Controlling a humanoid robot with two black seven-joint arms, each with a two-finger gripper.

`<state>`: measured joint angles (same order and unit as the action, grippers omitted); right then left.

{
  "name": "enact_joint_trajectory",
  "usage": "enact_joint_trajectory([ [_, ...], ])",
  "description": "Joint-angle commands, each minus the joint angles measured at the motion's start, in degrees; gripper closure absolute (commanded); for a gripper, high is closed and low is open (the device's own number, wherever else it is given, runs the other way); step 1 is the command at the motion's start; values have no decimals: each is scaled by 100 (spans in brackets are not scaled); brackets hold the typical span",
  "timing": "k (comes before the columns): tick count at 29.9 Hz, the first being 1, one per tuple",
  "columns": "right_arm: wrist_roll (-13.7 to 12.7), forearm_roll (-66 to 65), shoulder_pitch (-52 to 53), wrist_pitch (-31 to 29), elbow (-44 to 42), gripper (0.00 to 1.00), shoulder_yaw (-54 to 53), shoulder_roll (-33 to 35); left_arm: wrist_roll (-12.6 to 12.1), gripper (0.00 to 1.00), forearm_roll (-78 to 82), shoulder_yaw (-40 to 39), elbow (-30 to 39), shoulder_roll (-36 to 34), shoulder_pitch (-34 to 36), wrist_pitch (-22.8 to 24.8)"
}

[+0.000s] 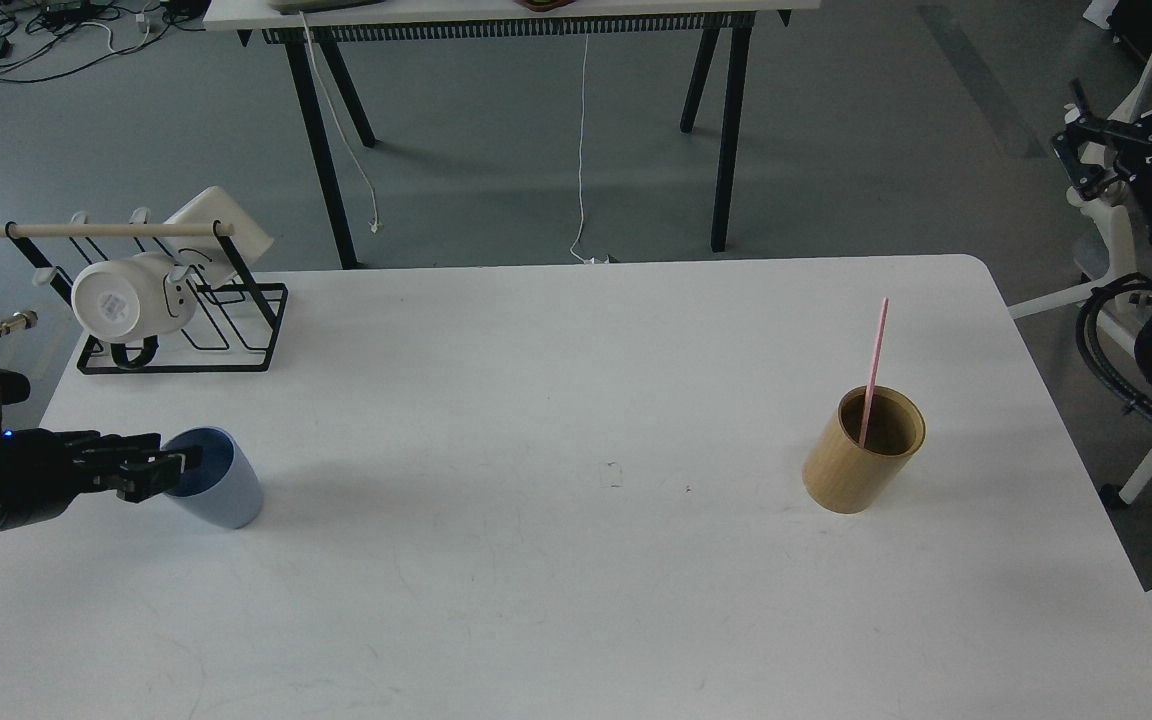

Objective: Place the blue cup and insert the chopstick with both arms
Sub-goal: 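Grasp the light blue cup with the left gripper and lift it, then carry the blue cup toward the tan cup and lower it onto the table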

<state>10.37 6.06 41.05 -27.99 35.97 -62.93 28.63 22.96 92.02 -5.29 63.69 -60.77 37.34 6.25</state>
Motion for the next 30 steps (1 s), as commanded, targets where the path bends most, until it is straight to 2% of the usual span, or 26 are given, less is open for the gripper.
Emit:
enact_joint_trajectory([
  [1, 0, 0, -10, -1, -11, 1, -9, 2, 16, 81, 0, -7, -111, 57, -34, 25],
  [3, 0, 0, -18, -1, -20, 1, -9, 2, 25, 91, 0, 2, -111, 48, -34, 34],
  [5, 0, 0, -27, -1, -11, 1, -9, 2, 33, 92, 0, -7, -111, 48, -34, 26],
  [11, 0, 0, -18, -1, -11, 1, -9, 46, 279, 94, -9, -112, 64, -5, 168, 139],
  [13, 0, 0, -10, -1, 7, 1, -18, 72, 297, 94, -9, -121, 204, -22, 527, 332],
  [16, -17, -9, 34, -1, -2, 1, 0, 125, 253, 94, -9, -130, 555, -22, 1151, 946],
  [19, -61, -52, 367, -1, -107, 1, 70, 292, 61, 95, 9, -112, 916, 100, 1705, 1387],
  [23, -79, -79, 947, -1, -256, 1, 263, 573, -703, 94, 332, -77, 979, 888, 2145, 1685],
  [26, -79, -70, 1334, -1, -275, 1, 570, 574, -845, 94, 798, -77, 970, 1680, 2242, 2107],
  [30, -79, -70, 1449, -1, -266, 1, 747, 565, -872, 95, 1615, -121, 970, 2341, 2269, 2175],
])
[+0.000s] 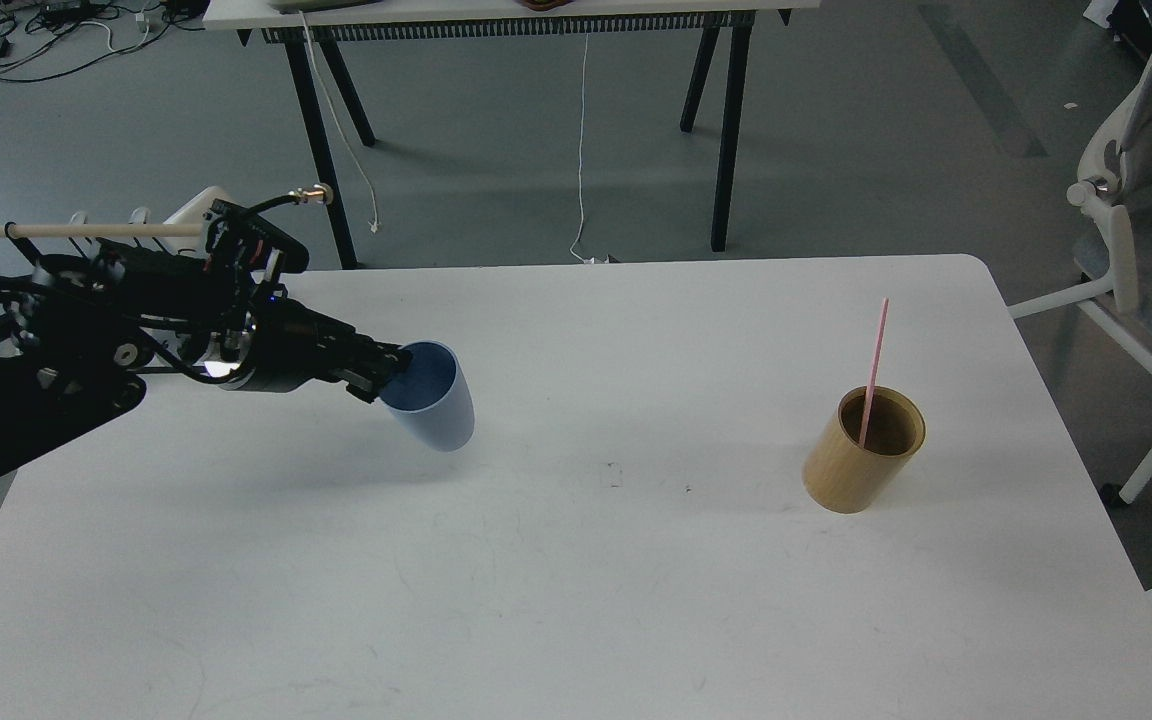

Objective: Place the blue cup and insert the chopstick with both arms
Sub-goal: 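Carry the blue cup toward the tan cup and lower it onto the table, then release the blue cup and retract the left arm upward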

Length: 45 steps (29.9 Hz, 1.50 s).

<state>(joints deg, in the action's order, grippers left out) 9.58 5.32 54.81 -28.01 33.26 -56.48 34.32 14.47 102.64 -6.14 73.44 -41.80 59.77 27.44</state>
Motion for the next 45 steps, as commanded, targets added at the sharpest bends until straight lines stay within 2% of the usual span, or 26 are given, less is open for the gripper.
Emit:
enact_joint_trajectory([
  [1, 0, 4, 82, 1, 5, 1, 111, -4, -24, 95, 756, -45, -5, 584, 34, 56],
  [5, 0, 4, 56, 1, -4, 1, 111, -74, -76, 94, 1065, -28, -5, 1164, 87, 56],
  [10, 0, 13, -75, 6, -4, 1, 119, -92, -550, 94, 1127, 25, -14, 1867, -9, 56],
  [13, 9, 13, -172, 1, -4, 1, 119, -92, -718, 94, 1144, 43, -110, 2193, -9, 56],
  [22, 0, 22, -190, 1, 5, 1, 128, -162, -727, 93, 1417, 52, -418, 2703, -71, 56],
  [34, 9, 40, -296, 1, 14, 1, 119, -171, -718, 86, 1637, 43, -629, 2721, -273, 56],
  [39, 9, 40, -305, 1, 14, 1, 119, -171, -718, 78, 1628, -19, -638, 2712, -273, 56],
  [41, 9, 40, -305, 1, 14, 1, 119, -171, -709, 71, 1619, -45, -629, 2712, -273, 56],
  [42, 9, 40, -305, 1, 14, 1, 119, -171, -709, 65, 1610, -63, -629, 2704, -264, 56],
  [44, 9, 40, -305, 1, 14, 1, 119, -180, -700, 39, 1610, -168, -620, 2669, -264, 56],
  [45, 9, 40, -296, 1, 22, 1, 119, -171, -657, 33, 1602, -238, -603, 2642, -264, 56],
])
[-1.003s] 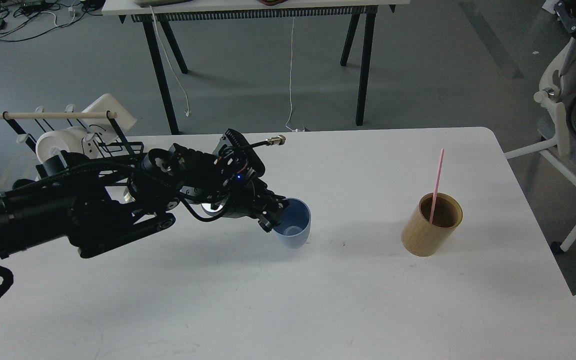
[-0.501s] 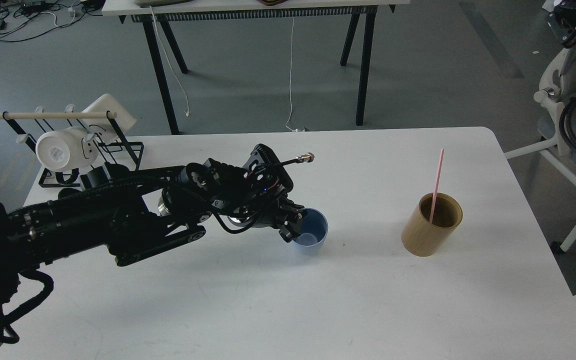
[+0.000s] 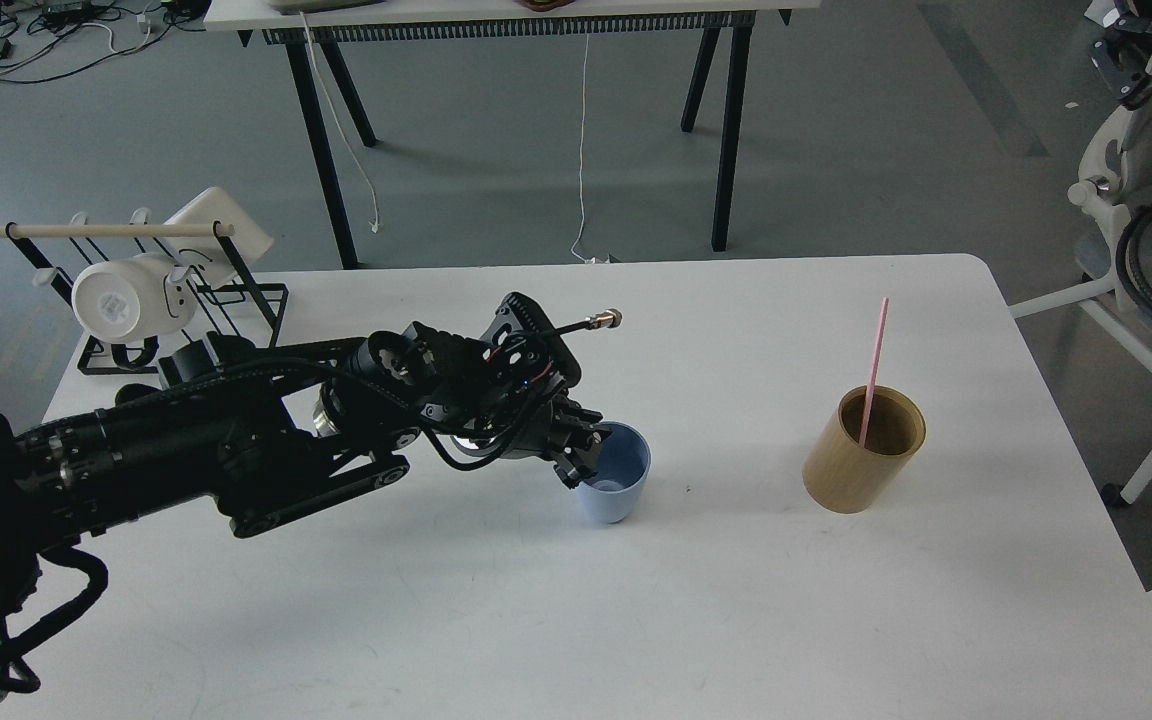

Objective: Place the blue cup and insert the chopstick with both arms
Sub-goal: 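Release the blue cup and retract the left arm upward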

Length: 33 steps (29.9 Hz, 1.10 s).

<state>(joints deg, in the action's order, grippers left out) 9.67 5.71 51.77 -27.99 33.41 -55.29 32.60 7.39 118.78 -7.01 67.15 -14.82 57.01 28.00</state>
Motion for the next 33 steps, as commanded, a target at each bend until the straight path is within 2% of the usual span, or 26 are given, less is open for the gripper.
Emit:
enact_joint_trajectory([
  [1, 0, 0, 0, -1, 8, 1, 0, 1, 69, 31, -22, -256, 43, -90, 12, 0],
  [3, 0, 0, 8, -1, 43, 1, 9, 1, 95, 28, -48, -502, 79, -161, 12, 0],
  [8, 0, -18, -35, 4, 279, 1, 27, 80, 490, 15, -732, -1994, 79, -258, -225, 0],
  [13, 0, -70, -264, 198, 569, 1, 44, 334, 666, 13, -1812, -3182, -53, -442, -243, 0],
  [17, 35, -97, -606, 267, 1236, 1, 456, 738, 982, 7, -3356, -3745, -509, -609, -260, 0],
  [21, 44, -605, -835, 715, 2071, 1, 817, 1432, 1238, 1, -5500, -3992, -1299, -609, -296, 0],
  [24, 35, -1281, -932, 944, 2721, 1, 1002, 1775, 1264, 1, -7257, -4001, -2090, -583, -296, 0],
  [27, 44, -2107, -1037, 1076, 3188, 1, 1046, 2144, 1308, 0, -8823, -3940, -2557, -557, -322, 0],
  [33, 52, -3207, -1143, 1094, 3540, 1, 1064, 2497, 1273, 0, -10610, -3940, -3418, -521, -322, 0],
])
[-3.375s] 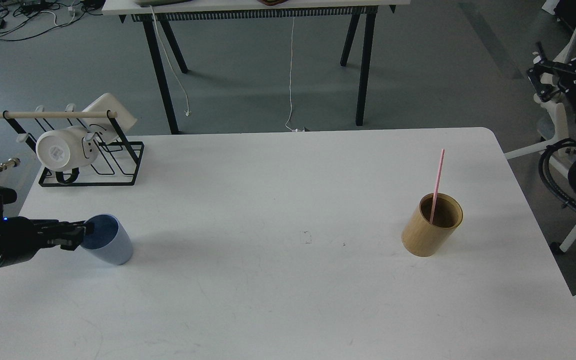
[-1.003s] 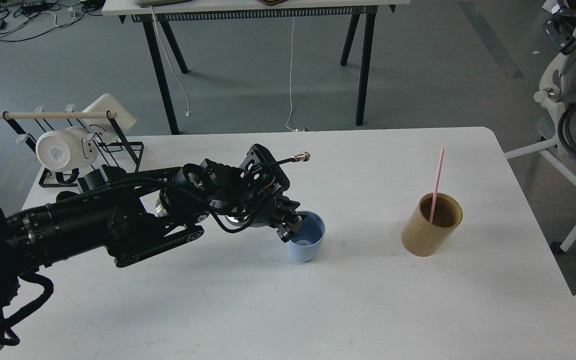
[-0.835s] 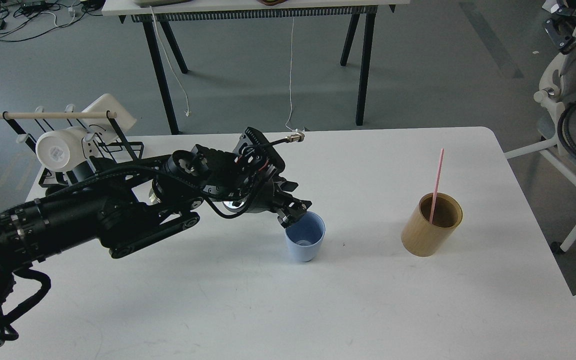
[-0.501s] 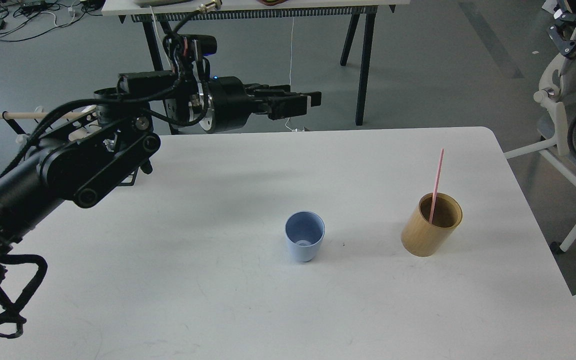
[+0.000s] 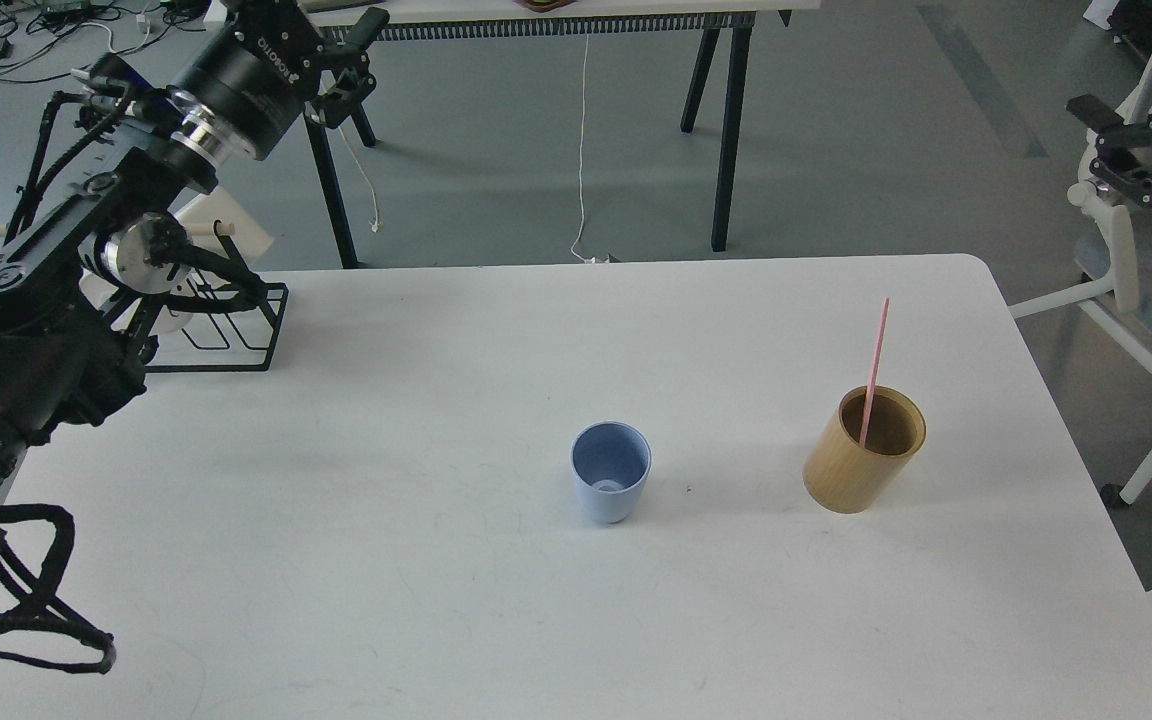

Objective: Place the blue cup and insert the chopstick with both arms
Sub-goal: 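Release the blue cup and retract the left arm upward, then reach the right gripper to the red straw in the tan cup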

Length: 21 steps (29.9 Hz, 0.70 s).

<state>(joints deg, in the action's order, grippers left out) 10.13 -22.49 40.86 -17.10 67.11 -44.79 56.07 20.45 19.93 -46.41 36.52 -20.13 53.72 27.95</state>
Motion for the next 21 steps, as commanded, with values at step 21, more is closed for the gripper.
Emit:
enact_joint_trajectory([
  [21, 16, -5975, -482, 1991, 1964, 9, 2061, 142, -199, 0, -1817, -52, -954, 141, -11, 5],
])
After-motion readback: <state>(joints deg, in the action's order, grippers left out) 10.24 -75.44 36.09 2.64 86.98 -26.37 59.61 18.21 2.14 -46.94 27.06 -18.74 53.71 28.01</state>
